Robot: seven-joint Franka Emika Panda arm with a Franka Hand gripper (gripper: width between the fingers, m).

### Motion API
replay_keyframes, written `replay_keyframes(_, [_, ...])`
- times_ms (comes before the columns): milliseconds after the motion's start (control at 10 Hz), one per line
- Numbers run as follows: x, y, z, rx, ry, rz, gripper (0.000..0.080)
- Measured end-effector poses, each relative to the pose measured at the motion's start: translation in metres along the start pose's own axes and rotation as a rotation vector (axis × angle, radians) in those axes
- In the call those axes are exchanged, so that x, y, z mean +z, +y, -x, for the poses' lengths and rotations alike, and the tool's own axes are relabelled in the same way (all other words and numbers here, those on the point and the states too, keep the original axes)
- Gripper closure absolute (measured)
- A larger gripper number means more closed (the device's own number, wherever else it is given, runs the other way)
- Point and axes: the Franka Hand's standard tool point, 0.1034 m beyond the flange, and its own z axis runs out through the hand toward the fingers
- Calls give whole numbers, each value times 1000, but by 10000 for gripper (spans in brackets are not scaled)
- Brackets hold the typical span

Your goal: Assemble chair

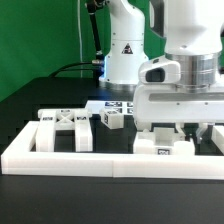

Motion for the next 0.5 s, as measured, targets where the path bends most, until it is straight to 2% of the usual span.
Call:
replay_keyframes(300, [1, -33, 0, -49, 8, -12, 765])
replay_keyframes(500, [-1, -35, -4, -37, 4, -4, 765])
